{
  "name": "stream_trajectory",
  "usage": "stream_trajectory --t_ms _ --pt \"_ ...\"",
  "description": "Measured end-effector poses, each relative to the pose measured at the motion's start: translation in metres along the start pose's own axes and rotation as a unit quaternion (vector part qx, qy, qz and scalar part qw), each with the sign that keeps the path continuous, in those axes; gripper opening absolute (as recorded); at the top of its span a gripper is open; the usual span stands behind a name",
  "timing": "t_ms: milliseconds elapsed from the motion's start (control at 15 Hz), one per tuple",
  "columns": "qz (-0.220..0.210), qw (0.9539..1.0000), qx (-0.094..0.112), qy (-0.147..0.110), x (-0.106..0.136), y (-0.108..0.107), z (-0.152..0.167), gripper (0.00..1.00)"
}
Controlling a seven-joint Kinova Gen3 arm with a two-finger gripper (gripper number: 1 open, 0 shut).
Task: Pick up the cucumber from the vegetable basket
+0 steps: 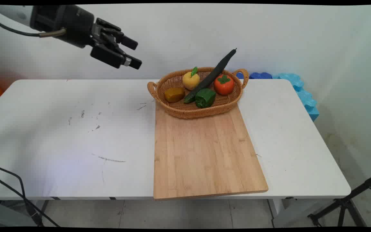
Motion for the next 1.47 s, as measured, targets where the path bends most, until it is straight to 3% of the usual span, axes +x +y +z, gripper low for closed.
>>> stream_trajectory --t_ms 800,1467 --pt "-0.013 0.9993 0.033 -0.011 0.034 -0.01 0.049 1.0" --pt "-0.066 0.9921 0.096 -0.047 0.08 -0.039 0.141 1.0"
